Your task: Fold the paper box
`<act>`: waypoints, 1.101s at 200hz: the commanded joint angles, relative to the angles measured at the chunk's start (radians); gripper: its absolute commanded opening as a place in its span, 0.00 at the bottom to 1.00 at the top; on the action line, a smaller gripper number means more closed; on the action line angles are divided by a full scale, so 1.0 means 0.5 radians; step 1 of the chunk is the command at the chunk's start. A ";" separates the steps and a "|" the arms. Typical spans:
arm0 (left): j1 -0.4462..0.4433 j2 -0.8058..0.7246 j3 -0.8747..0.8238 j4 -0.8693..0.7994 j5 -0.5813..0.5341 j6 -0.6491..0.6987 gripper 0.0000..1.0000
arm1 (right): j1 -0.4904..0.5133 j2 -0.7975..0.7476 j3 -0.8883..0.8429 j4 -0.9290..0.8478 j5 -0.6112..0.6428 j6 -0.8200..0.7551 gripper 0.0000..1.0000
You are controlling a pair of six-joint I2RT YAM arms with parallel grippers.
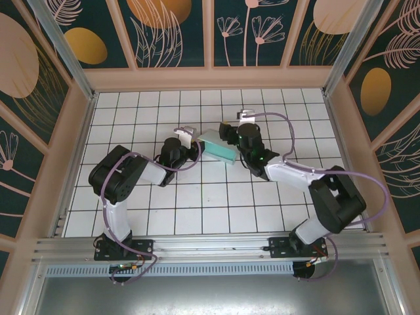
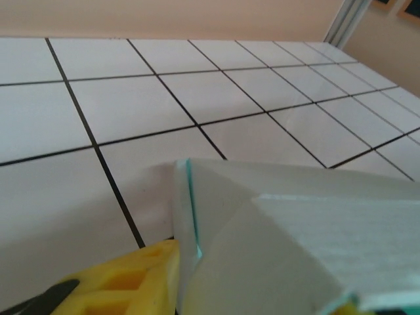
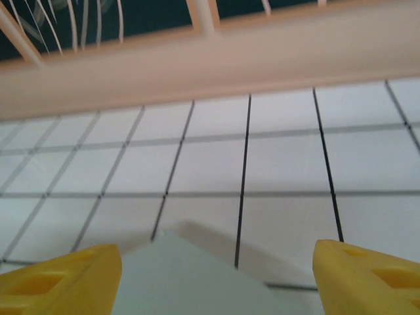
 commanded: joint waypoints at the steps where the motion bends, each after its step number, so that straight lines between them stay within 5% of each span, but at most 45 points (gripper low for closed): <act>1: -0.009 -0.096 -0.076 0.014 -0.005 0.015 0.39 | -0.024 0.076 0.091 -0.167 -0.129 0.083 0.77; 30: -0.006 -0.249 -0.229 0.028 0.012 0.018 0.55 | -0.032 0.160 0.085 -0.209 -0.108 0.117 0.79; 57: -0.007 -0.491 -0.451 0.108 0.021 0.009 0.87 | -0.037 0.207 0.036 -0.224 -0.076 0.114 0.80; 81: -0.007 -0.718 -0.554 0.090 -0.016 -0.046 0.95 | -0.037 0.256 -0.036 -0.208 -0.031 0.090 0.82; 119: 0.052 -0.760 -0.310 -0.281 -0.083 -0.325 0.94 | -0.035 0.412 -0.013 -0.348 0.001 -0.050 0.90; 156: 0.138 -0.490 0.065 -0.697 0.129 -0.549 0.87 | -0.049 0.360 0.033 -0.439 0.025 -0.154 0.92; 198: 0.140 -0.166 0.376 -1.064 0.343 -0.519 0.83 | -0.177 0.053 -0.193 -0.076 -0.437 0.019 0.95; 220: 0.141 -0.083 0.443 -1.119 0.444 -0.515 0.71 | -0.286 -0.062 -0.366 0.136 -0.691 0.239 0.95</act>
